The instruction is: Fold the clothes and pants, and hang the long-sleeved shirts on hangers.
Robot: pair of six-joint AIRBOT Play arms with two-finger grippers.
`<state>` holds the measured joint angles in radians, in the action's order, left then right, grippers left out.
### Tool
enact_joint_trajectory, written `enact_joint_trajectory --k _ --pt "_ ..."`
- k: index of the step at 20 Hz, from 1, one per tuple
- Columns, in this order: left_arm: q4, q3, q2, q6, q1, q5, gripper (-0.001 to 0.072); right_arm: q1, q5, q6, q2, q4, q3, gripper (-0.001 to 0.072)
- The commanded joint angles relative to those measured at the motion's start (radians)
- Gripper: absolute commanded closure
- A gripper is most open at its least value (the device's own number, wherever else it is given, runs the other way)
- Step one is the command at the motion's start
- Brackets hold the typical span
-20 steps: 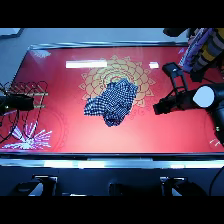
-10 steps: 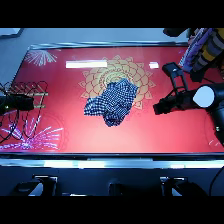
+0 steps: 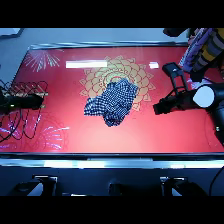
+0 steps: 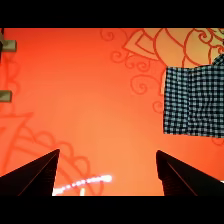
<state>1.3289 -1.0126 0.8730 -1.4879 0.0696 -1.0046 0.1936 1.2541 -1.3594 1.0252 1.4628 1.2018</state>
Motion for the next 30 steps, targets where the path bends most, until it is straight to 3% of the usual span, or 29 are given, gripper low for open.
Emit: enact_joint_trajectory --k 1,6,9,14,15,17,19,20,21,22,23,25,28,30 --pt "-0.161 0.104 0.120 -0.080 0.006 0.063 -0.0005 0.001 0.000 0.002 -0.001 0.000 0.000 0.0679" --pt "-0.640 0.167 0.444 0.203 0.001 0.163 -0.0005 0.001 -0.012 0.002 -0.001 -0.003 0.000 0.0679" --pt "-0.834 0.128 0.603 0.315 -0.018 0.169 -0.0005 0.001 -0.015 0.002 -0.001 -0.003 0.000 0.0679" --pt "-0.870 0.014 0.753 0.329 -0.108 0.205 -0.0005 0.001 -0.016 0.002 -0.001 -0.003 0.000 0.0671" --pt "-0.870 -0.004 0.767 0.329 -0.127 0.227 -0.0005 0.001 -0.016 0.001 -0.001 -0.004 0.000 0.0640" --pt "-0.870 -0.023 0.787 0.298 -0.164 0.287 -0.0005 0.001 -0.035 -0.068 0.000 -0.005 -0.008 0.0396" --pt "-0.870 -0.022 0.807 0.231 -0.185 0.318 0.0010 0.001 -0.070 -0.160 0.021 -0.003 -0.027 0.0245" --pt "-0.870 -0.022 0.819 0.198 -0.187 0.313 0.0203 0.001 -0.098 -0.200 0.037 -0.003 -0.046 0.0179" --pt "-0.870 -0.022 0.823 0.186 -0.188 0.304 0.0474 0.001 -0.136 -0.247 0.055 -0.004 -0.071 0.0149" --pt "-0.870 -0.022 0.822 0.189 -0.188 0.296 0.0681 0.001 -0.179 -0.296 0.074 -0.012 -0.103 0.0102" --pt "-0.870 -0.023 0.820 0.189 -0.188 0.295 0.0686 0.001 -0.229 -0.347 0.100 -0.035 -0.140 0.0056" --pt "-0.869 -0.023 0.813 0.189 -0.187 0.295 0.0687 0.001 -0.326 -0.351 0.173 -0.208 -0.203 0.0044" --pt "-0.869 -0.023 0.806 0.190 -0.187 0.294 0.0687 0.003 -0.363 -0.064 0.349 -0.646 -0.234 0.0038" --pt "-0.869 -0.023 0.806 0.190 -0.187 0.294 0.0688 0.004 -0.370 0.143 0.453 -0.858 -0.234 0.0119"
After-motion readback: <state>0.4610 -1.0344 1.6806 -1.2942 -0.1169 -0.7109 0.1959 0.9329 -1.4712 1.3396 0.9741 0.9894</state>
